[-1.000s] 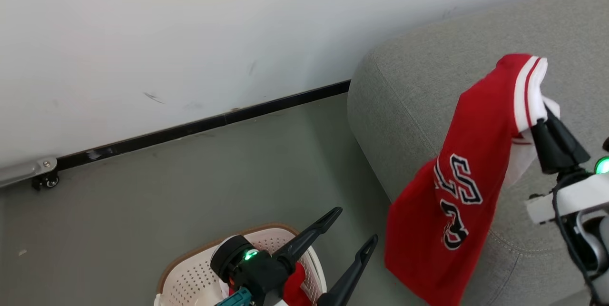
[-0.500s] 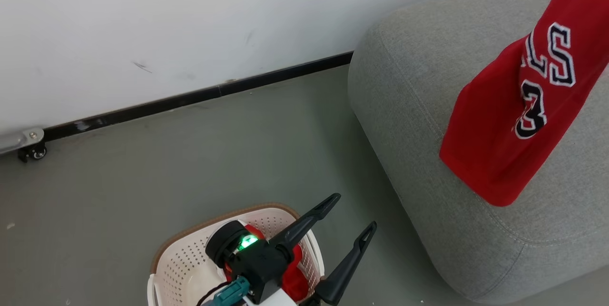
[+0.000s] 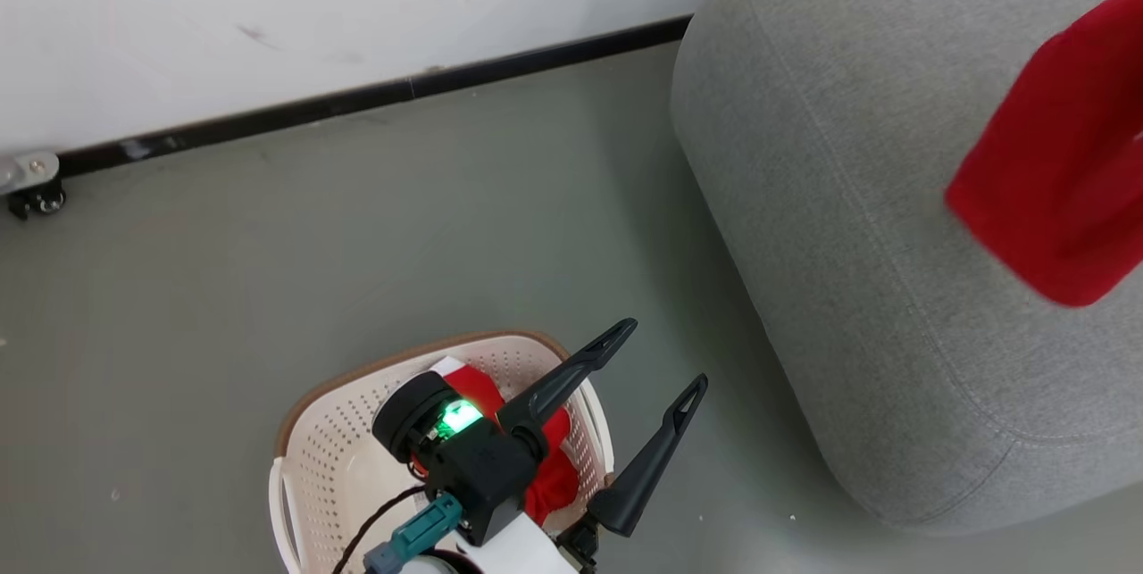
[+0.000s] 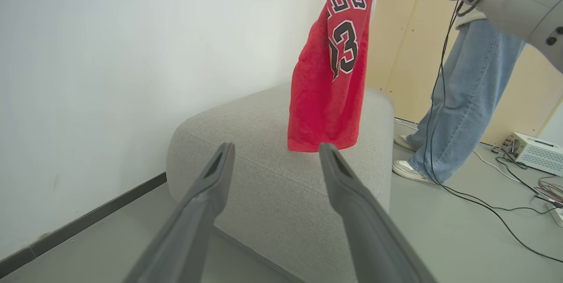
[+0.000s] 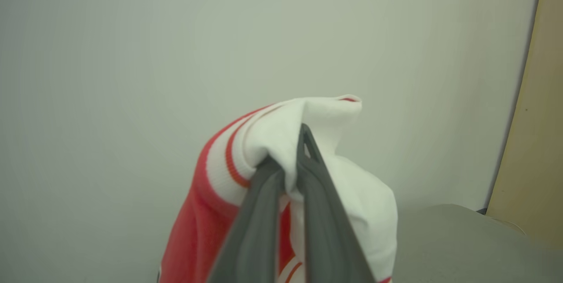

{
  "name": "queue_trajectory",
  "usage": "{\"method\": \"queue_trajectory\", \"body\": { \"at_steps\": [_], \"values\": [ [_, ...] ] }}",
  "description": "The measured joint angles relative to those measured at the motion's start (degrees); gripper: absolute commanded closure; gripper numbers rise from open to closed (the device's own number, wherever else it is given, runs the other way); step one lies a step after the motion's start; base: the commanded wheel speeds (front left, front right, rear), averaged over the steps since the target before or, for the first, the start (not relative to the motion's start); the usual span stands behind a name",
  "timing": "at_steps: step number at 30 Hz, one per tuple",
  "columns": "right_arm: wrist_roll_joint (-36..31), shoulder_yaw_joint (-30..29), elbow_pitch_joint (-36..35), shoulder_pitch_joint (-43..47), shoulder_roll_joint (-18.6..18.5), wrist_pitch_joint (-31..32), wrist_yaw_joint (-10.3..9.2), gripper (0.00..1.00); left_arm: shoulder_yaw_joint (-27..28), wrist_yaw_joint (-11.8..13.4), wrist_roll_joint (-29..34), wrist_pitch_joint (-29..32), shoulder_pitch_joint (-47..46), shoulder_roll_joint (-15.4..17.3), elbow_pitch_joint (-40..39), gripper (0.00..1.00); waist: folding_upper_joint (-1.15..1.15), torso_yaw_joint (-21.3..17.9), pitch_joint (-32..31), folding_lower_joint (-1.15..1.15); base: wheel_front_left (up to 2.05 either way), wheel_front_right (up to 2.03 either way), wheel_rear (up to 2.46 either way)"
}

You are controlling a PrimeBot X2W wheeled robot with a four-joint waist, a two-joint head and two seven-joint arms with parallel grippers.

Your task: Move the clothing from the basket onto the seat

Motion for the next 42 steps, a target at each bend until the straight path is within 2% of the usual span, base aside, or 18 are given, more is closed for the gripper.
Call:
{"method": "queue_trajectory", "body": {
  "at_steps": [7,14,30,42],
  "values": [
    [-0.2,-1.9,1.3,-7.0,-3.9,-0.8,0.00,1.00,0.2,0.0,1.0,0.6,-1.5,0.5,-1.2,0.00,0.00,0.9,3.3,0.00,0.00,0.00,0.00],
    [-1.7,-2.3,2.3,-10.2,-6.0,-2.1,0.00,1.00,0.4,0.0,1.5,0.8,-3.2,0.8,-2.5,0.00,0.00,1.7,6.2,0.00,0.00,0.00,0.00],
    [-4.7,-0.3,15.3,-1.6,0.0,-7.1,0.00,1.00,-0.1,0.0,2.0,3.3,-5.8,1.5,-3.5,0.00,0.00,2.5,12.0,0.00,0.00,0.00,0.00],
    [-5.5,-0.4,23.5,2.2,1.9,-10.0,0.00,1.00,0.0,0.0,2.5,4.1,-7.3,2.6,-3.9,0.00,0.00,1.8,15.0,0.00,0.00,0.00,0.00]
  ]
}}
